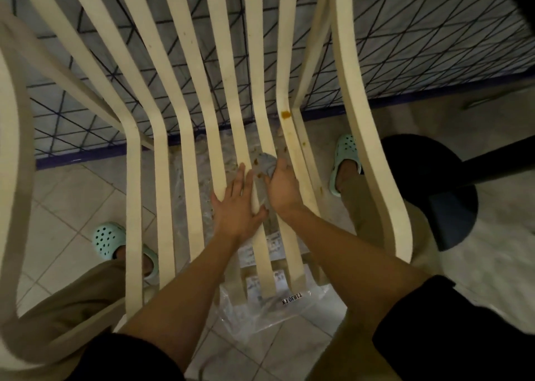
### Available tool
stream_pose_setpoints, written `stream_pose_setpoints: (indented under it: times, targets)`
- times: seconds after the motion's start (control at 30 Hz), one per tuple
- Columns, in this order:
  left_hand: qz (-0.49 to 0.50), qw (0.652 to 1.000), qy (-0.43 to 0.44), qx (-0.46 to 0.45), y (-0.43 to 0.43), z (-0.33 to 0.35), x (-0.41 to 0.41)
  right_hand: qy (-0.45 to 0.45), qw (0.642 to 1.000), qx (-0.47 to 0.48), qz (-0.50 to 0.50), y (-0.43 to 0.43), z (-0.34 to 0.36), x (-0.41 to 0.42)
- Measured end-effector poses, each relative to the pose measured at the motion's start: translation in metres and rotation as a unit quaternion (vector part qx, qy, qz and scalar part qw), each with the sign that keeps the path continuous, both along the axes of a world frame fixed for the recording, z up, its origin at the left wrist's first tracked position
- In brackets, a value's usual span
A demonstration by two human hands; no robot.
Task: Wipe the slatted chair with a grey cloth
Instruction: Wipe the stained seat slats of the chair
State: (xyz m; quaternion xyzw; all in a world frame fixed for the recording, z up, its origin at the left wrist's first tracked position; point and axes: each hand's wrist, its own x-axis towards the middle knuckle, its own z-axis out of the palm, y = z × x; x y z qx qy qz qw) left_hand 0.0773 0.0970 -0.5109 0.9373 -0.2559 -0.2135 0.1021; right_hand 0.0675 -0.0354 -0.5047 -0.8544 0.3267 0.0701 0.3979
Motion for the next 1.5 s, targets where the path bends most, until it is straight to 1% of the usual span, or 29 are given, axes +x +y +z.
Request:
stream_pose_setpoints:
  times: [0.17,0.3,0.43,0.57,0.63,0.73,0.87,1.03,1.13,1.27,1.4,1.5]
  targets:
    - [0.016,0.999,0.044,0.010,0.001,0.011,-0.009,0.009,1.000,0.001,0.003,0.021,0.004,-0.056]
    - [0.034,0.998,0.058,0.019,0.005,0.019,-0.022,-0.007,0.999,0.034,-0.008,0.043,0.010,-0.103]
    - [0.019,0.997,0.071,0.029,0.022,0.020,-0.036,-0.028,0.997,0.063,-0.025,0.070,0.012,-0.139]
    - [-0.011,0.996,0.081,0.035,0.036,0.025,-0.046,0.002,0.991,0.123,-0.055,0.085,0.022,-0.159]
    - [-0.015,0.996,0.079,0.031,0.039,0.027,-0.046,0.004,0.992,0.117,-0.053,0.085,0.021,-0.157]
    - [-0.016,0.996,0.084,0.028,0.040,0.025,-0.045,0.003,0.998,0.050,-0.024,0.084,0.020,-0.154]
    - [-0.004,0.997,0.072,0.009,0.042,0.022,-0.048,0.018,0.999,0.023,-0.018,0.082,0.016,-0.149]
    - [0.020,0.999,0.017,-0.026,0.040,0.014,-0.055,0.000,0.999,0.010,-0.030,0.078,0.010,-0.136]
    - [0.022,0.999,-0.012,-0.027,0.040,0.007,-0.057,-0.003,0.999,0.004,-0.031,0.072,0.011,-0.121]
    - [0.026,0.999,-0.031,-0.022,0.037,0.004,-0.059,0.016,0.998,0.028,-0.047,0.061,0.010,-0.097]
    - [0.032,0.999,-0.037,-0.012,0.032,0.002,-0.052,0.014,0.998,0.010,-0.053,0.048,0.003,-0.064]
    - [0.034,0.999,-0.037,-0.007,0.029,0.002,-0.048,-0.020,0.998,0.006,-0.052,0.039,-0.005,-0.037]
